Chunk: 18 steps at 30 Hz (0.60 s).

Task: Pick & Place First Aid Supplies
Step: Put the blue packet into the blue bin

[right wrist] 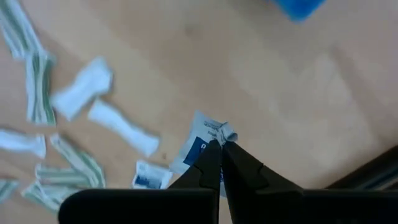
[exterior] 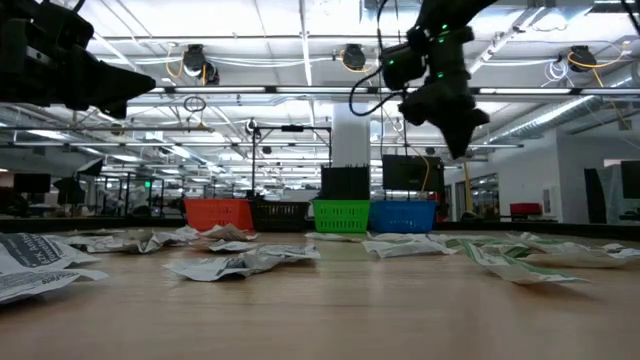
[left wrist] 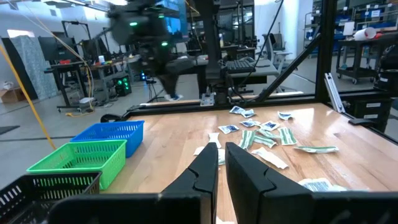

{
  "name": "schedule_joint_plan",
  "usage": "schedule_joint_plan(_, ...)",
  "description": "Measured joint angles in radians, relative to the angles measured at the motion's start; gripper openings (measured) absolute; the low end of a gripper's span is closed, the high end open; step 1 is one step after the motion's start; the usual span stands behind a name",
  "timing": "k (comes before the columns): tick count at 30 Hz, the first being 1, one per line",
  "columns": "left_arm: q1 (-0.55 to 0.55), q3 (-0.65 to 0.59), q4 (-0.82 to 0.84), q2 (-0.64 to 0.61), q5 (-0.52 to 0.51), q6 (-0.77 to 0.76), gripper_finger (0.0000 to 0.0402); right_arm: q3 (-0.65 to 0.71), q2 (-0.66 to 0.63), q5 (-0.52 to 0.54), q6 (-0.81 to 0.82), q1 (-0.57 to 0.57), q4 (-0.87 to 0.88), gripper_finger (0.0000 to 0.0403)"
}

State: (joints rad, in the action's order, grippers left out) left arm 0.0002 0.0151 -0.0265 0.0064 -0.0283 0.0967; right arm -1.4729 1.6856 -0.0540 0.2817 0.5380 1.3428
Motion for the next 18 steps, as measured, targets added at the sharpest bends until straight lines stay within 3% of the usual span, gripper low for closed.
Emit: schedule_joint_plan(18, 0.000, 0.000, 0.000, 0.000, 0.000, 0.000, 0.0037, -0.502, 0.412, 0.001, -0.131, 0.232, 0.037, 0.0000)
